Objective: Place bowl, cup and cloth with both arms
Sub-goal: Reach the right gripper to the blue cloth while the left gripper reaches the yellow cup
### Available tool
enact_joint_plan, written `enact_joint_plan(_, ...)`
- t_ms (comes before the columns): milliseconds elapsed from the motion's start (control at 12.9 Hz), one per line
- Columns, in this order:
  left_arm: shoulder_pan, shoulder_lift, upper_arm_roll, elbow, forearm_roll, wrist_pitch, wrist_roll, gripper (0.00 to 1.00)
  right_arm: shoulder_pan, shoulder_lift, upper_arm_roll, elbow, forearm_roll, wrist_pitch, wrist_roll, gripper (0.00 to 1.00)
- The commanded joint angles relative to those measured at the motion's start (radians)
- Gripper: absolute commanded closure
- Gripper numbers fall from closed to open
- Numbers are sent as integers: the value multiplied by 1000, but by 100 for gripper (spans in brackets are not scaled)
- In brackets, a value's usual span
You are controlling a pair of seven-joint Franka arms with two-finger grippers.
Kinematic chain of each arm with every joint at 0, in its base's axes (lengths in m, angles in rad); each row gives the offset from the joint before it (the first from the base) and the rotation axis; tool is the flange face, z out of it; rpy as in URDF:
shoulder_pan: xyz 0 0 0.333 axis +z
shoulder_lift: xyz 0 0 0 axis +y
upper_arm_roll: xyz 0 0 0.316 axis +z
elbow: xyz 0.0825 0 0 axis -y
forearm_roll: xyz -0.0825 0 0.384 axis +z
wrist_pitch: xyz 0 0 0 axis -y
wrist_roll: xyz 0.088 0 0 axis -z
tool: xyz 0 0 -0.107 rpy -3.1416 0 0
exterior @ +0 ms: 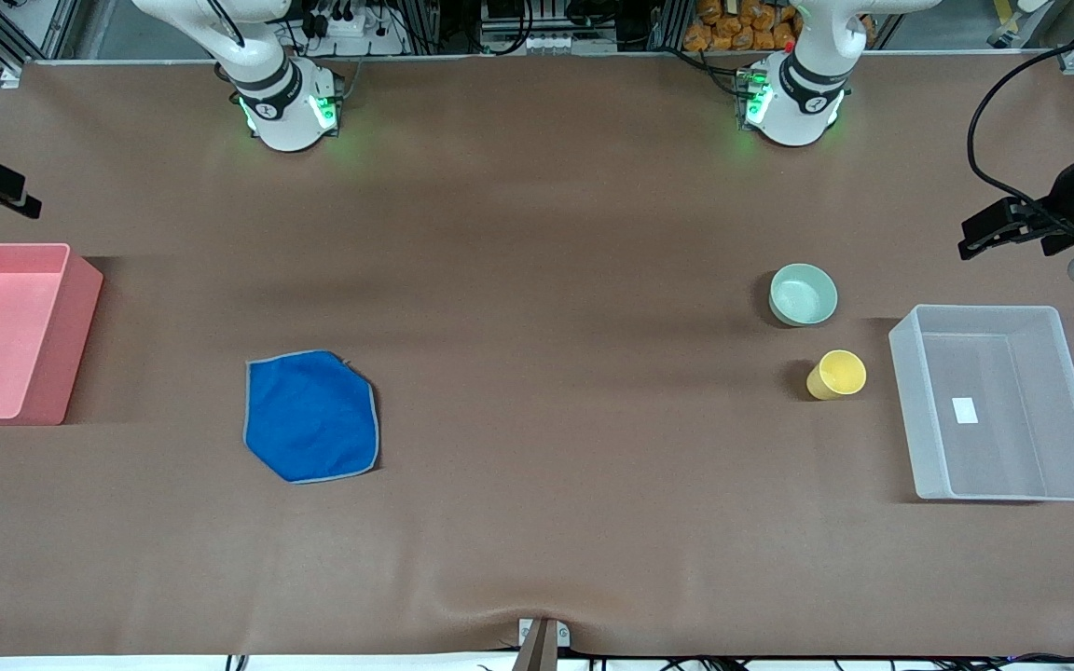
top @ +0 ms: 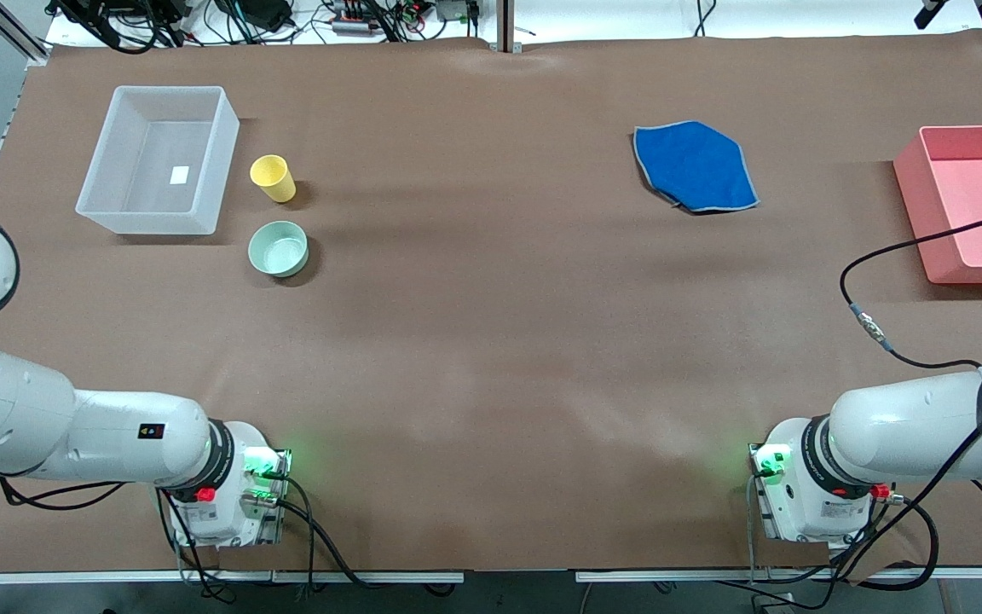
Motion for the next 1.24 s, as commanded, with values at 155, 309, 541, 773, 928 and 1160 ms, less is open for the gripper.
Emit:
enact_joint_plan(155, -6, 8, 11, 13, -15, 2, 3, 0, 7, -10, 4, 3, -11, 22, 129, 0)
enact_joint_plan(309, 0, 29, 9, 8, -18, 2, 3, 0, 7, -12, 4, 3, -11, 21, 129, 0)
enact_joint_plan(541, 5, 34, 9, -77, -21, 99, 14, 0, 7, -10, 4, 3, -11, 18, 129, 0)
enact_joint_plan(773, 2, 96, 9, -128, -34, 247, 14, 0, 8, -9, 4, 1, -11, 14, 129, 0)
enact_joint_plan(928, 6, 196, 9, -73, -29, 270, 17, 0, 22, -4, 4, 1, -9, 13, 127, 0)
enact_joint_plan(1160, 37, 260, 9, -97, -27, 336, 27, 0, 80, 52, 4, 1, -9, 14, 116, 0)
